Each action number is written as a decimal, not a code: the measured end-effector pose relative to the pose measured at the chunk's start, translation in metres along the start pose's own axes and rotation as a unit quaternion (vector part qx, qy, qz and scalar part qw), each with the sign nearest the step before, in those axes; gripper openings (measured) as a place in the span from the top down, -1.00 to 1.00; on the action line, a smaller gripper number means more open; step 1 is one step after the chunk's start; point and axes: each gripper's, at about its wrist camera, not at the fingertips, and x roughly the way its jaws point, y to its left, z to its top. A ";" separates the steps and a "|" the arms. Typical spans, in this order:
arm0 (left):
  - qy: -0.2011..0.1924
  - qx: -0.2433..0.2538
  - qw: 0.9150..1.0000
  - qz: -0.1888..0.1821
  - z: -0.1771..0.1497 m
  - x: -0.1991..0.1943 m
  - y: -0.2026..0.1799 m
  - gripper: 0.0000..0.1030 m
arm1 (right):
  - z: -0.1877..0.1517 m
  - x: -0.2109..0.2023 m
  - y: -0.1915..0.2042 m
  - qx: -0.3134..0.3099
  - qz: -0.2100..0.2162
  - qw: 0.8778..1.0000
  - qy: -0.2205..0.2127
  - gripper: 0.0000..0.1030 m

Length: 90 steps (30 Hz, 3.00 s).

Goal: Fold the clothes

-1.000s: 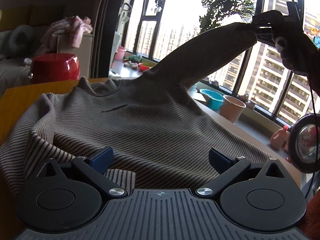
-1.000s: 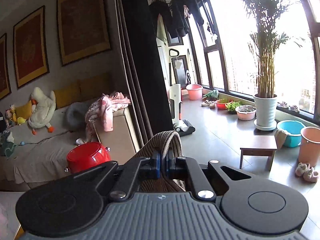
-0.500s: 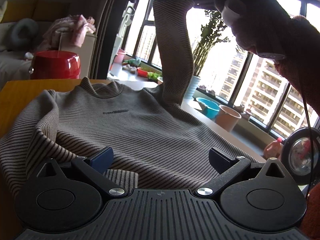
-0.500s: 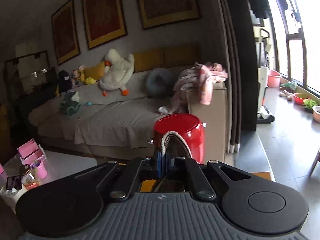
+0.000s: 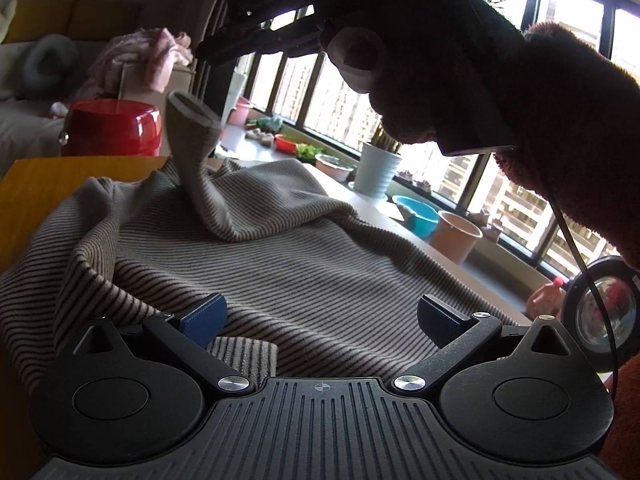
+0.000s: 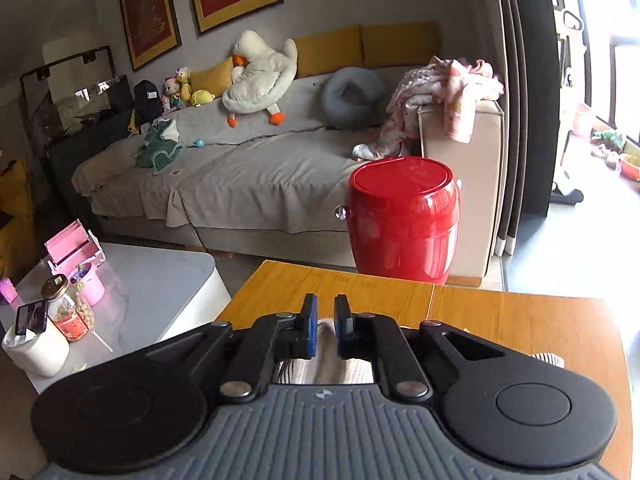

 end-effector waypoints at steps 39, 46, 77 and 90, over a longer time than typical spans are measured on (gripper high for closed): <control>0.030 -0.051 0.998 0.005 -0.001 0.007 0.015 -1.00 | -0.137 -0.029 -0.077 -0.224 -0.164 0.959 0.055 0.40; 0.036 -0.057 0.997 0.029 -0.003 0.007 0.015 -1.00 | -0.128 -0.028 -0.107 -0.133 -0.194 0.971 0.039 0.61; 0.083 -0.065 0.958 0.268 0.097 0.067 0.066 -0.41 | -0.167 -0.038 -0.143 0.171 0.087 0.981 -0.009 -1.00; 0.085 -0.028 0.962 0.258 0.100 0.078 0.082 0.55 | -0.158 -0.057 -0.140 0.137 0.034 0.988 -0.055 -0.99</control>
